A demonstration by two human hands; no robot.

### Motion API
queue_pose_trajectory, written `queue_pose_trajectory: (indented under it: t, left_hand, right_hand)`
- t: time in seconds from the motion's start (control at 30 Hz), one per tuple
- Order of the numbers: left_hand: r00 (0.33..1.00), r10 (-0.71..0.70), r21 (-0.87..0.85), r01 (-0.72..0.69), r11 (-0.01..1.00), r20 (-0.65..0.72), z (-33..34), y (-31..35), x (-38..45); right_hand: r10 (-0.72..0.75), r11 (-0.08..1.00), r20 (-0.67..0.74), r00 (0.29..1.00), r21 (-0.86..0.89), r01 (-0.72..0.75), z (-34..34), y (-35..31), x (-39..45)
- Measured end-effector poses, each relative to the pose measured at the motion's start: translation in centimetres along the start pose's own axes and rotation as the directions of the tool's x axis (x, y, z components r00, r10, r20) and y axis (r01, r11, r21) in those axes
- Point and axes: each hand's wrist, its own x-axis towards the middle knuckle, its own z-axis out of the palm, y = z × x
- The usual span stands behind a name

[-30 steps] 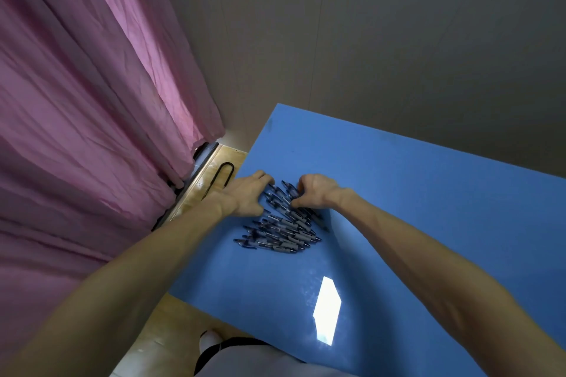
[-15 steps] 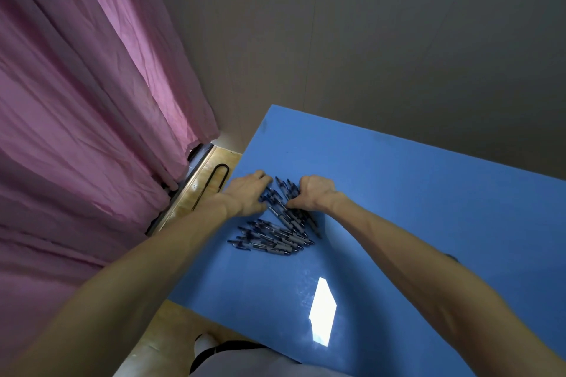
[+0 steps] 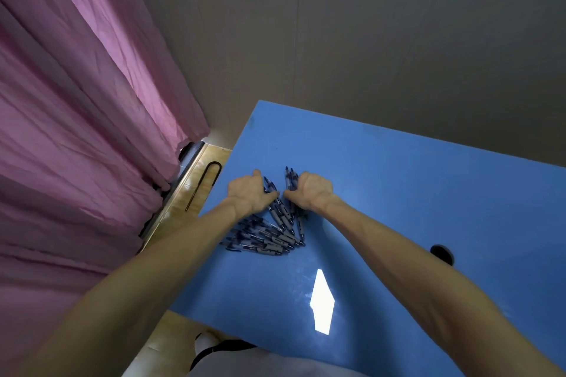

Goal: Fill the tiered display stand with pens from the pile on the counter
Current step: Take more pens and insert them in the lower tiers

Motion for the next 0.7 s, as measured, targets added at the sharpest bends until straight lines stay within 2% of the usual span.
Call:
queue_pose_trajectory:
  t: [0.17, 0.43, 0.57, 0.7]
  left_hand:
    - [0.997, -0.068, -0.083, 0.07, 0.994, 0.024, -0.6, 1.4, 0.4]
    - [0.999, -0.043, -0.148, 0.041, 0.988, -0.009, -0.1, 4.2, 0.8]
    - [0.997, -0.07, -0.186, 0.071, 0.98, 0.009, 0.0, 4.5, 1.0]
    - [0.994, -0.103, -0.22, 0.106, 0.97, 0.026, 0.0, 4.5, 1.2]
  right_hand:
    - [-0.044, 0.998, 0.033, 0.999, -0.046, 0.045, -0.2, 0.8, 0.0]
    - [-0.174, 0.974, -0.084, 0.981, -0.161, 0.159, 1.7, 2.7, -1.2]
    - [-0.145, 0.987, -0.071, 0.987, -0.083, 0.139, 2.2, 3.6, -1.6]
    - [-0.074, 0.991, 0.013, 0.997, 0.114, 0.072, 1.9, 4.4, -1.4]
